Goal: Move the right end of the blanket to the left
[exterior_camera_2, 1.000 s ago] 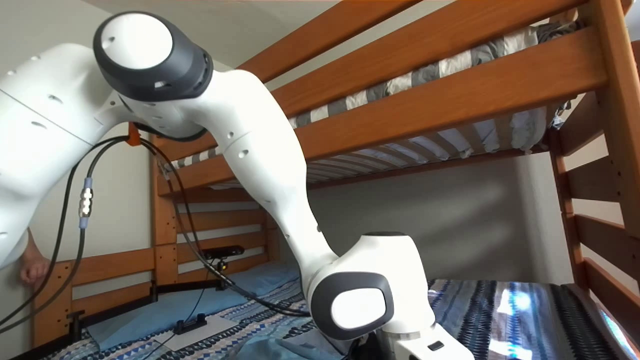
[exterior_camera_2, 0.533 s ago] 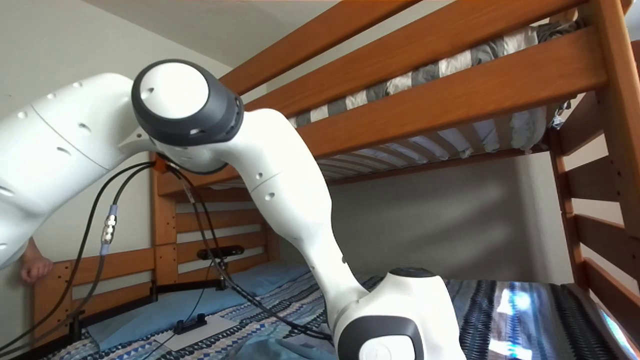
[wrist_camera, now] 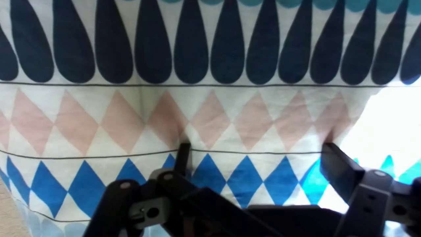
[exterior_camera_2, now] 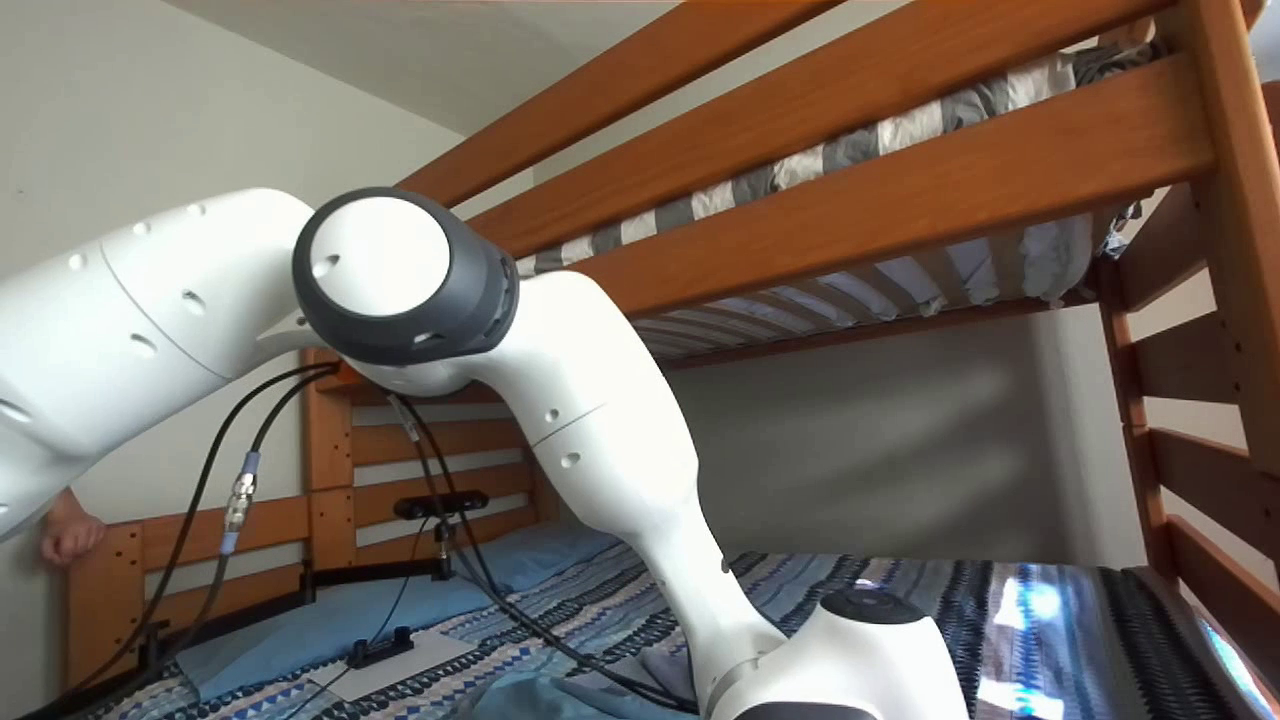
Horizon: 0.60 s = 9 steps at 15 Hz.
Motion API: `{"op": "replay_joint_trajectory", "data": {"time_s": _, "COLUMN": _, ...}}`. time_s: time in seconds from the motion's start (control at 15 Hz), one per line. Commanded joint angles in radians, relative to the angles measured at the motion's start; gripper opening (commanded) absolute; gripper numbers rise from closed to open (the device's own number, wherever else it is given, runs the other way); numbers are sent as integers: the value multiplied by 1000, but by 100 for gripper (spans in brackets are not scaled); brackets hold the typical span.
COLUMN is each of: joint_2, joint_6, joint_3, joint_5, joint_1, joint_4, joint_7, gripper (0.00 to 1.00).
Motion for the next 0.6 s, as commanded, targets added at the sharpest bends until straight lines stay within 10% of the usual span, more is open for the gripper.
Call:
{"op": "replay_joint_trajectory", "data": {"time_s": 0.0, "joint_2": 64, "joint_6": -9, "joint_3": 8, "joint_5": 30, "joint_1": -6, "joint_4": 84, "joint_7": 8, "gripper": 94}}
{"op": "replay_joint_trajectory", "data": {"time_s": 0.53, "joint_2": 89, "joint_6": -11, "joint_3": 0, "joint_5": 25, "joint_1": 4, "joint_4": 124, "joint_7": 14, "gripper": 24}}
